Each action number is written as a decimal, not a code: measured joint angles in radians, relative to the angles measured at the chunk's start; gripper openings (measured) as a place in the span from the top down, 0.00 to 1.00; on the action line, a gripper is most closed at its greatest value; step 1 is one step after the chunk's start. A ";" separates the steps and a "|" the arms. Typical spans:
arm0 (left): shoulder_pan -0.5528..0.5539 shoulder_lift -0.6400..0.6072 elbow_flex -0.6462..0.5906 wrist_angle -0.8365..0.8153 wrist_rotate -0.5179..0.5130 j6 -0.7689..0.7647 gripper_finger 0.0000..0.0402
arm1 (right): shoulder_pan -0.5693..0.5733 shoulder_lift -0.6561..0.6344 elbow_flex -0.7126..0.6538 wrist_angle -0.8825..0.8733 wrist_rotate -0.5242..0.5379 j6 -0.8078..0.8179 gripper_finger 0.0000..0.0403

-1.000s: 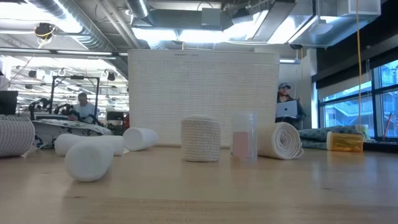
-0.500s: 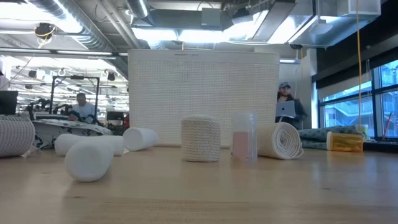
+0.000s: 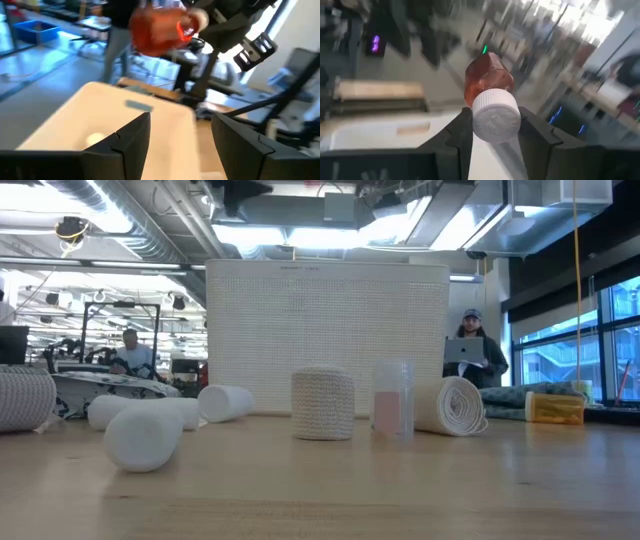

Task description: Pick & place medical supplies in basket/bin

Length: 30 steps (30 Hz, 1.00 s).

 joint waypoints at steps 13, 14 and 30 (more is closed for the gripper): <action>0.081 0.000 0.000 -0.011 -0.043 0.055 0.50 | -0.292 0.387 0.417 -0.587 -0.392 0.273 0.70; 0.084 0.000 0.000 -0.015 -0.043 0.056 0.50 | -0.296 0.428 0.461 -0.649 -0.394 0.262 0.70; 0.097 0.000 0.000 -0.079 -0.043 0.092 0.50 | -0.319 0.811 0.699 -0.999 -0.249 0.122 0.70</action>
